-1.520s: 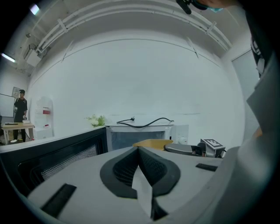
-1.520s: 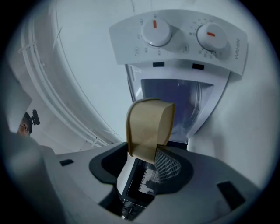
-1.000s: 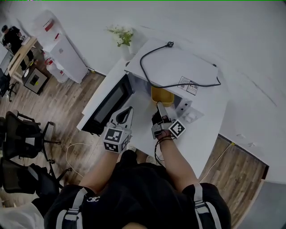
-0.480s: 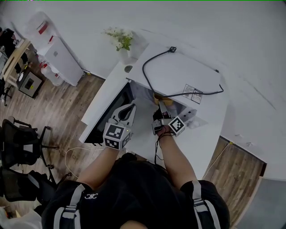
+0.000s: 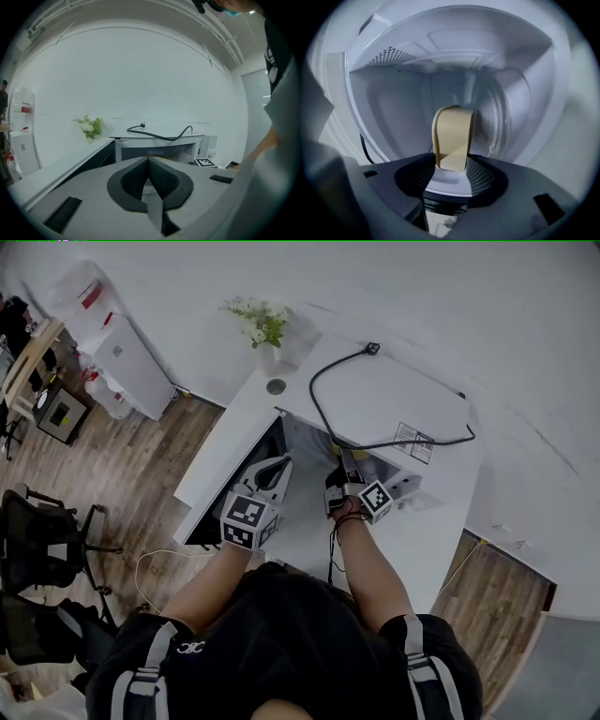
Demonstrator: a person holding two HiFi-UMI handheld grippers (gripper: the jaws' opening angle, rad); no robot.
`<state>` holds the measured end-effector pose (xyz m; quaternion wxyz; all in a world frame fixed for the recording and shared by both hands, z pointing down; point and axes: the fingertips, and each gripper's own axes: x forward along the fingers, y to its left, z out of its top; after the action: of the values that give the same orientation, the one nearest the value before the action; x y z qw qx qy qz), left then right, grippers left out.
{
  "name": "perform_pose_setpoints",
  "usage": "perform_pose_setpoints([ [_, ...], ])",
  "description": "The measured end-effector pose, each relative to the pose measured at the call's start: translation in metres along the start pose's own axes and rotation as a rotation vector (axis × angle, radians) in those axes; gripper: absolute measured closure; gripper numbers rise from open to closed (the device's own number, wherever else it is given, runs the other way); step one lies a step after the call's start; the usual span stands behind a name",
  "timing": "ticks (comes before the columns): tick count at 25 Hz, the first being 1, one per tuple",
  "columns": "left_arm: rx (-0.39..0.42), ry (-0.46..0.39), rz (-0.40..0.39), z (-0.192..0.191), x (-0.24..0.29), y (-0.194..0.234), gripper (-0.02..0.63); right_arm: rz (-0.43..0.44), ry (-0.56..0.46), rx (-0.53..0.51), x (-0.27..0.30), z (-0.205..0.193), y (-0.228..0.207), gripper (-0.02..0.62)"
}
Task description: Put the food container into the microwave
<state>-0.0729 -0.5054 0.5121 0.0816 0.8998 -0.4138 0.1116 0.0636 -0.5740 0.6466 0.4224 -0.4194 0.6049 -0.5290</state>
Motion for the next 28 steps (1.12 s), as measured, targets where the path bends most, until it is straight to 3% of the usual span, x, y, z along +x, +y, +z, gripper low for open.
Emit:
perform_pose_setpoints([
  [9, 0.015, 0.008, -0.053, -0.002, 0.000, -0.003, 0.612, -0.052, -0.026, 0.013, 0.002, 0.003, -0.006, 0.387],
  [16, 0.025, 0.006, -0.078, -0.003, -0.002, 0.000, 0.612, -0.054, -0.042, 0.082, 0.007, 0.001, -0.005, 0.380],
  [19, 0.026, 0.002, -0.090, -0.003, -0.003, -0.001, 0.612, -0.061, -0.061, 0.146, 0.006, 0.000, -0.008, 0.342],
  [22, 0.029, 0.001, -0.107, -0.002, -0.003, -0.004, 0.612, -0.123, -0.057, 0.153, 0.003, -0.001, -0.013, 0.380],
  [26, 0.030, -0.003, -0.122, -0.001, -0.001, -0.007, 0.612, -0.266, -0.027, 0.087, -0.003, -0.003, -0.024, 0.387],
  [28, 0.025, -0.007, -0.128, -0.001, 0.000, -0.008, 0.613, -0.354, -0.019, 0.056, -0.008, -0.004, -0.028, 0.483],
])
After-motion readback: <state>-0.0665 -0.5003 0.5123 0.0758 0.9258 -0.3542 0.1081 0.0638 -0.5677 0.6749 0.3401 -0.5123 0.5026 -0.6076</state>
